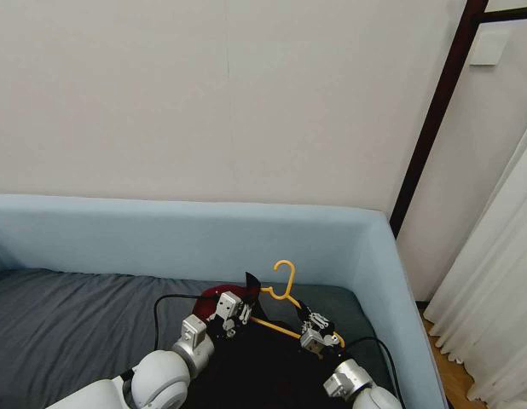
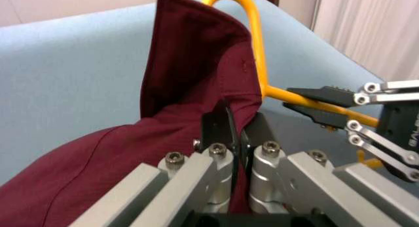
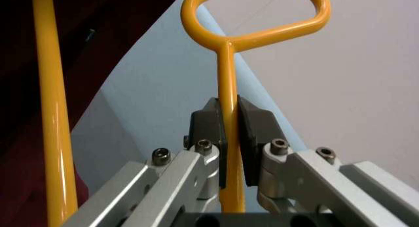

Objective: Pick up the clothes from the sofa and hang them on the clothes hanger.

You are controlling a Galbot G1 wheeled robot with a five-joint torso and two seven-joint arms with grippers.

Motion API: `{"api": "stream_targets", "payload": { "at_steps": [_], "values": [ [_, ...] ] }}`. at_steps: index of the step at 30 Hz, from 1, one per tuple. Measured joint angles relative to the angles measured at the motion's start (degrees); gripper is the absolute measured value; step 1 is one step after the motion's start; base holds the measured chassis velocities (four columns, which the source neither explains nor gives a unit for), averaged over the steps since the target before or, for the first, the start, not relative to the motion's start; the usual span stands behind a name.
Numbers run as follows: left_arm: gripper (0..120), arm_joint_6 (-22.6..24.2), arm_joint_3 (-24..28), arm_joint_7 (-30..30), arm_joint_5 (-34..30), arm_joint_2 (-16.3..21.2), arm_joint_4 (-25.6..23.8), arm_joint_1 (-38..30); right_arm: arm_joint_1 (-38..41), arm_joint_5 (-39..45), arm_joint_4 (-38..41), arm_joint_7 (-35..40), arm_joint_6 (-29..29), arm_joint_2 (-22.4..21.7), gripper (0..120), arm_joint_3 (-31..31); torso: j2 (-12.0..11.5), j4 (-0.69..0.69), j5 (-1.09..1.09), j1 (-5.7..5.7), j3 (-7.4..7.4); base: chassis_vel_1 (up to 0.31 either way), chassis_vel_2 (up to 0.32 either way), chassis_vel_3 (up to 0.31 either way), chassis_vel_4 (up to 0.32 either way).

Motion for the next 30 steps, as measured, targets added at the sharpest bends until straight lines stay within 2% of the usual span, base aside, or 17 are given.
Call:
{"api": "stream_targets", "payload": {
  "at_steps": [9, 17, 19, 20, 23, 24, 28, 30],
  "values": [
    [0, -2.2, 0.1, 2.5, 1.7, 1.4, -0.7, 3.0, 1.4, 1.5, -0.7, 0.5, 0.1, -0.6, 5, 0.4, 0.0, 0.02, 0.0, 0.0, 0.0, 0.0, 0.0, 0.0, 0.0],
    [1, -2.6, -0.5, 2.8, 2.3, 1.0, 1.0, 3.6, 0.0, 2.0, 1.8, 0.9, 0.7, -1.5, 5, 0.7, 0.0, 0.0, 0.0, 0.0, -0.01, 0.0, 0.0, 0.0, 0.0],
    [10, -2.0, -0.4, 2.8, 2.4, 0.7, 1.0, 3.5, -0.2, 1.6, 1.9, 0.9, 1.0, -1.5, 5, 0.9, 0.0, -0.01, 0.0, 0.0, -0.01, 0.0, 0.0, 0.0, 0.0],
    [10, -2.0, -0.4, 2.8, 2.4, 0.7, 1.0, 3.5, -0.2, 1.6, 1.9, 0.9, 1.0, -1.5, 5, 0.9, 0.0, -0.01, 0.0, 0.0, -0.01, 0.0, 0.0, 0.0, 0.0],
    [23, -1.3, -0.2, 3.5, 4.4, 1.4, 0.3, 3.8, -0.2, 1.5, 1.8, 1.0, 1.2, -1.2, 5, 1.4, 0.0, -0.01, -0.01, 0.0, -0.01, 0.0, 0.0, 0.0, 0.0],
    [23, -1.3, -0.2, 3.5, 4.4, 1.4, 0.3, 3.8, -0.2, 1.5, 1.8, 1.0, 1.2, -1.2, 5, 1.4, 0.0, -0.01, -0.01, 0.0, -0.01, 0.0, 0.0, 0.0, 0.0],
    [40, -2.7, -0.4, 6.6, 9.2, 5.0, -0.5, 5.8, -0.1, 1.5, 1.2, 1.0, 1.7, -1.0, 5, 2.2, 0.0, 0.01, 0.0, 0.0, -0.01, 0.0, 0.0, 0.0, 0.0],
    [43, -3.4, -0.6, 7.2, 9.8, 5.5, -0.5, 6.1, -0.1, 1.5, 1.2, 1.0, 1.8, -1.0, 5, 2.3, 0.0, 0.02, -0.01, 0.0, 0.0, 0.0, 0.0, 0.0, 0.0]
  ]
}}
